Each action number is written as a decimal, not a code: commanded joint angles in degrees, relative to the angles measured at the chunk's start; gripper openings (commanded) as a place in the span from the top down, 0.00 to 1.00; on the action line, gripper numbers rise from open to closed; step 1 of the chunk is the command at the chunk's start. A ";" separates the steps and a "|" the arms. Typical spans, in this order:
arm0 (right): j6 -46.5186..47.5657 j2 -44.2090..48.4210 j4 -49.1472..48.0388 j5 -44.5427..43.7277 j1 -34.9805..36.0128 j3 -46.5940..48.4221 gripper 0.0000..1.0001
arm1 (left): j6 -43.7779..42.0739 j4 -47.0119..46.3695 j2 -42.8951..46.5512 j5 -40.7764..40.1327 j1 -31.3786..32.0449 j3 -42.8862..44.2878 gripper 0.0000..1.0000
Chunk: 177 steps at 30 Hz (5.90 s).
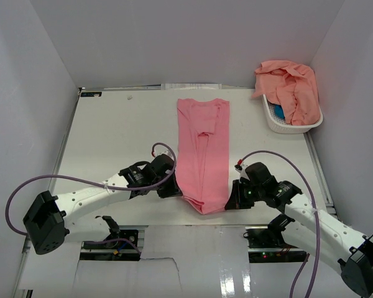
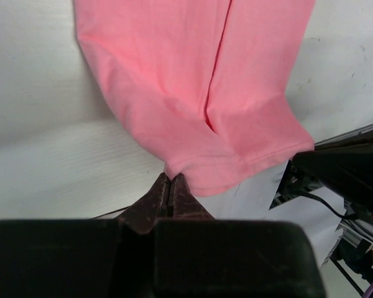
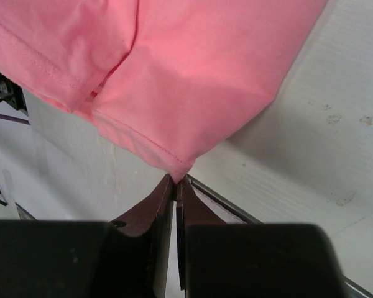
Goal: Fold and stack the t-shirts
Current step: Fold the folded rectangular tshirt in 1/3 of the way
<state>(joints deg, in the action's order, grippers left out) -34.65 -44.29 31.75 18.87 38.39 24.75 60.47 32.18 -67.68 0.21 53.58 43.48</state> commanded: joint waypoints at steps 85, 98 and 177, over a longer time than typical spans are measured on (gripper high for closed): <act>24.90 -56.42 -8.37 -6.40 -19.41 51.27 0.92 | -20.39 -6.43 -41.83 -5.92 -22.12 44.41 1.00; 24.28 -58.71 -9.34 -8.50 -19.50 52.94 0.91 | -20.56 -7.66 -44.03 -4.52 -23.00 44.49 1.00; 9.16 -76.47 -42.12 21.21 -12.55 51.88 0.92 | -18.28 -46.16 -36.99 15.88 -21.24 7.41 1.00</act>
<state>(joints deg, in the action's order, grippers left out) -26.44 -120.03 -8.95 40.45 25.26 72.99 42.04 -11.53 -103.81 16.05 32.10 51.27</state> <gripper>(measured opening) 0.078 0.016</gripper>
